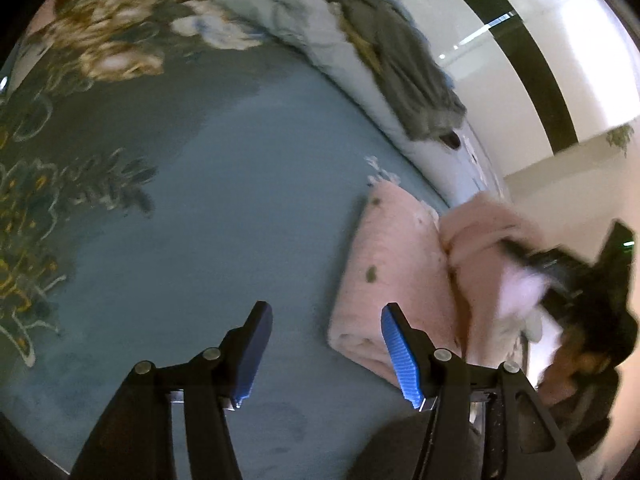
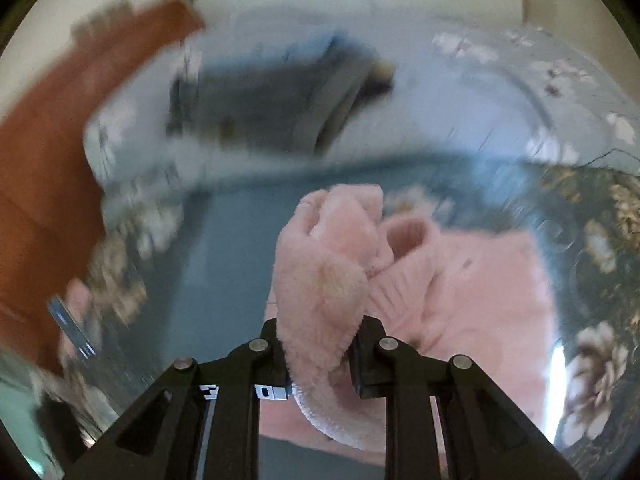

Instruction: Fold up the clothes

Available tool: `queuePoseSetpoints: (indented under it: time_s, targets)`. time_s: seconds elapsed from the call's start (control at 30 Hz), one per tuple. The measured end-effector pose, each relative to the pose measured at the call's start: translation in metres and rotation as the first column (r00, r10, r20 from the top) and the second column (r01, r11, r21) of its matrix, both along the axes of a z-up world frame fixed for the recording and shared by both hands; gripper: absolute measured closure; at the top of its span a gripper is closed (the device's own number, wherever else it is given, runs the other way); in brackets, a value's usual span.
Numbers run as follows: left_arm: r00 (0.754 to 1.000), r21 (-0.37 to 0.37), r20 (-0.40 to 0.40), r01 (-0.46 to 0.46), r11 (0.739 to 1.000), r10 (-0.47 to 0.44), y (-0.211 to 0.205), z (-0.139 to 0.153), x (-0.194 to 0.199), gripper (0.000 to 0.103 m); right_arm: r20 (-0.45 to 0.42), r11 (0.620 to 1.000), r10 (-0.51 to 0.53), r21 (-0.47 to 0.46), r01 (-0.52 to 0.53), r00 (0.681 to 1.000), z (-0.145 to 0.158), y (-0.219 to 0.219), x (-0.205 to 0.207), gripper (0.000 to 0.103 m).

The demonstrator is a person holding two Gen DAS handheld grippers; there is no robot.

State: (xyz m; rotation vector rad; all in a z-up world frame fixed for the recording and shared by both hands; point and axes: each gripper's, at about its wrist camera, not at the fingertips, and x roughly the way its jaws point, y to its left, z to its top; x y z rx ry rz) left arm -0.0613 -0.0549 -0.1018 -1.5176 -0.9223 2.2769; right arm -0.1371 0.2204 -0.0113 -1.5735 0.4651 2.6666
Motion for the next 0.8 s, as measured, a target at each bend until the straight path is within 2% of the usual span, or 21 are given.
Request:
queuePoseSetpoints:
  time_s: [0.13, 0.27, 0.3, 0.37, 0.43, 0.53, 0.6, 0.7, 0.8]
  targets:
    - [0.999, 0.026, 0.013, -0.034, 0.999, 0.034, -0.016, -0.007, 0.000, 0.042, 0.092, 0.990, 0.072, 0.115, -0.082, 0.993, -0.031, -0.042, 0.002, 0.080]
    - [1.000, 0.044, 0.018, -0.026, 0.999, 0.025, -0.014, -0.008, 0.000, 0.042, 0.122, 0.959, 0.129, 0.237, -0.155, 0.984, -0.036, -0.064, 0.010, 0.071]
    - [1.000, 0.046, 0.017, -0.020, 0.999, 0.019, -0.012, -0.007, 0.001, 0.042, 0.122, 0.955, 0.146, 0.242, -0.172, 0.982, -0.034, -0.066, 0.013, 0.064]
    - [1.000, 0.051, 0.015, -0.001, 0.999, 0.000, -0.006, -0.006, -0.001, 0.042, 0.117, 0.952, 0.221, 0.190, -0.241, 0.968, -0.029, -0.070, 0.019, 0.055]
    - [1.000, 0.051, 0.011, 0.021, 0.999, -0.022, 0.002, -0.004, -0.002, 0.041, 0.101, 0.949, 0.284, 0.113, -0.294, 0.954, -0.025, -0.070, 0.025, 0.053]
    - [0.999, 0.056, 0.005, 0.050, 0.997, -0.050, 0.013, -0.001, -0.005, 0.040, 0.065, 0.967, 0.254, 0.017, -0.256, 0.965, -0.016, -0.046, 0.035, 0.053]
    - [0.998, 0.060, 0.004, 0.066, 0.996, -0.066, 0.023, 0.001, -0.009, 0.039, 0.045, 0.973, 0.226, -0.046, -0.224, 0.973, -0.010, -0.028, 0.041, 0.053]
    - [0.993, 0.050, -0.019, 0.115, 0.992, -0.114, 0.047, 0.010, -0.020, 0.039, 0.035, 0.987, 0.109, -0.119, -0.104, 0.993, -0.012, 0.015, 0.055, 0.053]
    - [0.978, 0.008, -0.069, 0.200, 0.980, -0.199, 0.082, 0.026, -0.037, 0.039, 0.034, 0.982, -0.010, -0.191, 0.016, 0.999, -0.013, 0.057, 0.068, 0.053]
